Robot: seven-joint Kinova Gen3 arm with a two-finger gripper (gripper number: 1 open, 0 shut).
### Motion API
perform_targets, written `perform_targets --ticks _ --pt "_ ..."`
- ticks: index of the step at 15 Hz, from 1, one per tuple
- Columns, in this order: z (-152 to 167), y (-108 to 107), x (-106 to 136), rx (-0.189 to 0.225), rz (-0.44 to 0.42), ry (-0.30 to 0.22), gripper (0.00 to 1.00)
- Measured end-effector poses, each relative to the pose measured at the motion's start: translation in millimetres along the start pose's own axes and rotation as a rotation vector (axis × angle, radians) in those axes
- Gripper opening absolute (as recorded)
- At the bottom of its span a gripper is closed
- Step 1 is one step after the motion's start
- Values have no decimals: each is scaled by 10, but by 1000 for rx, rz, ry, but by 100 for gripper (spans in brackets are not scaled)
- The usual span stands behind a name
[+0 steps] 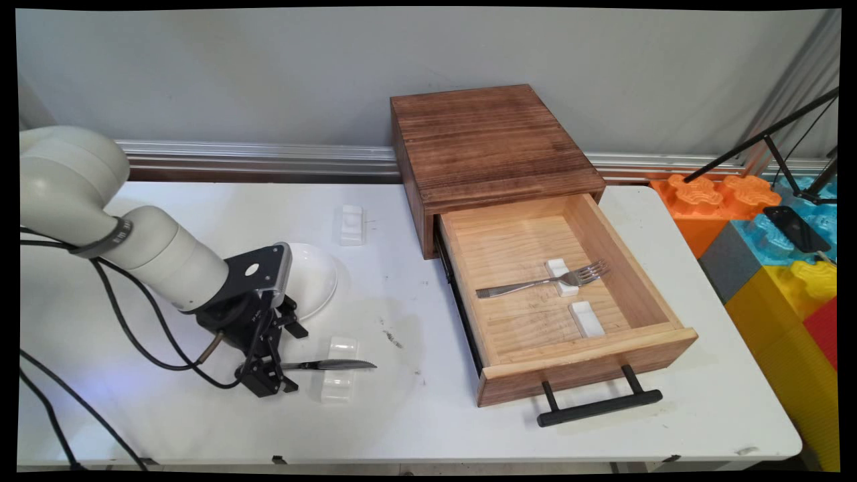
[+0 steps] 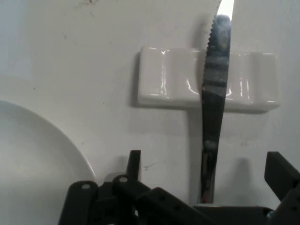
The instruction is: Pick up the knife from the right of the white plate, then place the picked object into the drawer
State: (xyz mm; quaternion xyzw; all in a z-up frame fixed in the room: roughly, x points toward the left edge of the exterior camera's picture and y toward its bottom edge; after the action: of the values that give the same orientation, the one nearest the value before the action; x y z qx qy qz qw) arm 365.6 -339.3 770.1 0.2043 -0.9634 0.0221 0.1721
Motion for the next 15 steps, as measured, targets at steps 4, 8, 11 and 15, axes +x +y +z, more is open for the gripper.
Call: perform_targets --ticks 4,8,11,15 --pt "33 -8 11 0 -9 0 100" --pt "55 -27 21 -3 -6 2 0" --pt "60 -40 16 -6 0 -2 0" --pt "46 -59 27 -8 4 -1 0"
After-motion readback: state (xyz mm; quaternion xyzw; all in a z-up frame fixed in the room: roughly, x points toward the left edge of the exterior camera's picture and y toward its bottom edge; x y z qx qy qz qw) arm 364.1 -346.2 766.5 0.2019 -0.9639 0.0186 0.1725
